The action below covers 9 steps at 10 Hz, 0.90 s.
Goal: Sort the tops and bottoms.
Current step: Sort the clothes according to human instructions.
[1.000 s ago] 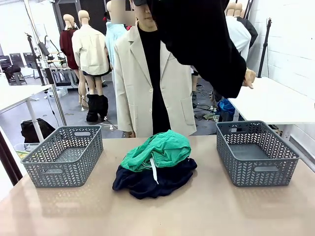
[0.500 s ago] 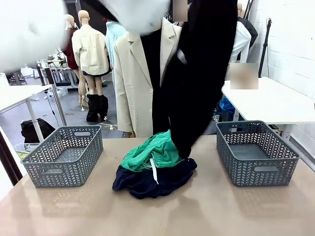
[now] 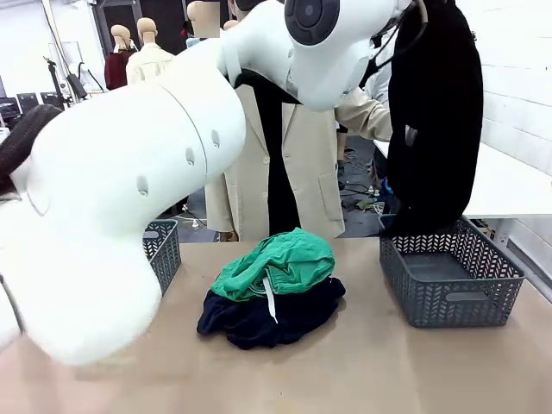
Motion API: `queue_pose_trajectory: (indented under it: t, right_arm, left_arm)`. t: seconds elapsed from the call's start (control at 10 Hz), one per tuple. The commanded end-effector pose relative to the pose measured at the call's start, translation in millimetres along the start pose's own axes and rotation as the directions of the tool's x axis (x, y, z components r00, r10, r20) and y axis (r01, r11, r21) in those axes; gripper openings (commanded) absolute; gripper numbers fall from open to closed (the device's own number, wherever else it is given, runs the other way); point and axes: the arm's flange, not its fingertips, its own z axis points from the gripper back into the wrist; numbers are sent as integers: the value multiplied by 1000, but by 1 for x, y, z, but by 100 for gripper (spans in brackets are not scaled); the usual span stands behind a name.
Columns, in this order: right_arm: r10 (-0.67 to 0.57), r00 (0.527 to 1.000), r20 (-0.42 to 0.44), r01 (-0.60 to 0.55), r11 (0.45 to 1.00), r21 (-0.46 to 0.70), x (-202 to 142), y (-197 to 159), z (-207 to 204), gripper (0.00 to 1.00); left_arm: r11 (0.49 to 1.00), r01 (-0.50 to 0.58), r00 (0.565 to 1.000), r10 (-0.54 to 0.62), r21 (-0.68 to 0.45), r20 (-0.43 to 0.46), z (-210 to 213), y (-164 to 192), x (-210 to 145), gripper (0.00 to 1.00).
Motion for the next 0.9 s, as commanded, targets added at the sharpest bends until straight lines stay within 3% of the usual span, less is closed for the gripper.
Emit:
queue_pose_trajectory:
  t: [0.0,0.8]
  right_arm:
    - [-5,1000,-7,5,1000,-1,-1,-1,-1,100]
    - [-5,1000,-7,5,1000,-1,-1,-1,-1,100]
  left_arm:
    - [999,35,999,-35,16,-21,17,4,-2,0]
    - [999,35,999,-35,16,-21,17,4,-2,0]
